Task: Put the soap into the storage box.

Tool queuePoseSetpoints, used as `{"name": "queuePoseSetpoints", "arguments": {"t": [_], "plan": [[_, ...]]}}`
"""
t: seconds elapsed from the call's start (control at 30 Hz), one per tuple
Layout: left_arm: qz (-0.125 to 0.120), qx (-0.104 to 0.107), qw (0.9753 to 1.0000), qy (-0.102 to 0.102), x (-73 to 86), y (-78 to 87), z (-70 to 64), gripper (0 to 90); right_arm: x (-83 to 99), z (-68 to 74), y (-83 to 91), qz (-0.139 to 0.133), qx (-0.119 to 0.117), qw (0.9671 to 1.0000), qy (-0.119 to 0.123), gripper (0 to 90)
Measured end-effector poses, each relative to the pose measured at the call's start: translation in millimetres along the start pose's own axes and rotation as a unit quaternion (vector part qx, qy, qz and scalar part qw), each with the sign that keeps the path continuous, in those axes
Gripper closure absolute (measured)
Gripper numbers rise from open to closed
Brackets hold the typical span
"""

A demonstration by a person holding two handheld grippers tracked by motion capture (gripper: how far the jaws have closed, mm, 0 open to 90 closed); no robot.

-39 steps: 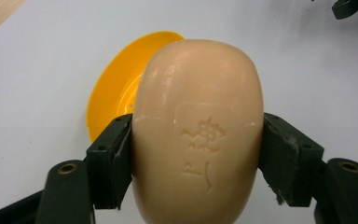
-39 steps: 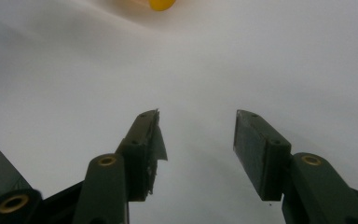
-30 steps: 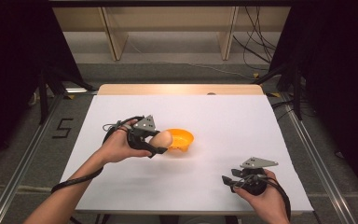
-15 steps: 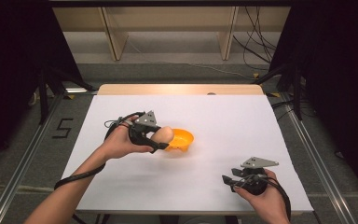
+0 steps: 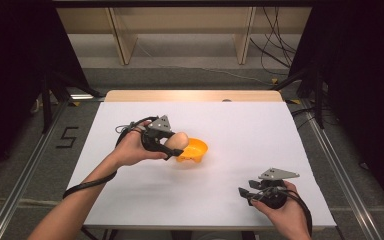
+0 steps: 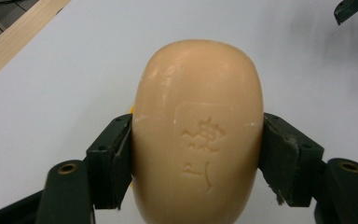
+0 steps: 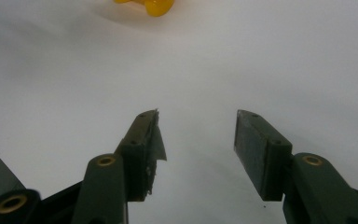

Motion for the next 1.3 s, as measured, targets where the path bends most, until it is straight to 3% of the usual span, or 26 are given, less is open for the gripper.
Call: {"name": "queuePoseSetpoints", "arguments": {"t": [0.17,0.2,0.27,0.33,0.63,0.7,0.93,0.97,1.03,1.3], "plan": [[-0.003,-0.001,1.0000,-0.004,-1.6,-1.5,2.2,32.0,0.0,0.0,-0.1,0.000,0.000,1.0000,0.001,50.2],[-0.007,0.000,1.0000,0.003,-2.1,-2.4,1.8,32.0,0.2,0.9,-0.2,0.003,-0.004,1.0000,-0.004,50.2],[-0.001,0.001,0.9999,-0.011,-2.4,-2.2,4.5,32.0,0.3,0.8,-0.3,0.002,-0.004,1.0000,-0.004,50.2],[-0.003,-0.001,1.0000,-0.002,-2.9,-3.1,4.9,32.0,0.0,0.1,0.2,0.000,0.000,1.0000,-0.002,50.2],[0.000,0.000,0.9999,-0.011,-4.4,-6.8,9.7,32.0,0.1,0.0,-0.2,0.001,-0.003,1.0000,-0.004,50.0],[-0.003,0.000,1.0000,-0.004,-4.9,-8.2,9.4,32.0,0.1,0.0,-0.6,0.000,-0.003,1.0000,-0.003,49.9],[0.004,-0.004,0.9999,-0.016,-6.1,-10.3,12.3,32.0,0.1,-0.4,-1.2,-0.001,-0.005,1.0000,-0.002,49.8],[0.003,-0.002,0.9997,-0.025,-6.8,-11.0,13.3,32.0,0.3,0.1,-1.4,0.002,-0.008,0.9999,-0.006,49.8],[-0.003,-0.002,0.9999,-0.011,-7.4,-13.2,12.2,32.0,0.4,-0.1,-1.7,0.001,-0.008,1.0000,-0.003,49.7],[-0.005,0.001,0.9999,-0.016,-9.8,-16.8,15.0,31.9,0.4,-0.3,-1.8,0.000,-0.007,1.0000,-0.002,49.7]]}}
Point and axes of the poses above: each handheld gripper's, and its own axes: y roughly backward along the jaws, x roughly out of its underside, z roughly to its left, the point moved 5 cm from there along -y, roughly forward along the jaws, and after that the axes turned 1 degree about -y, right-handed, at the moved point
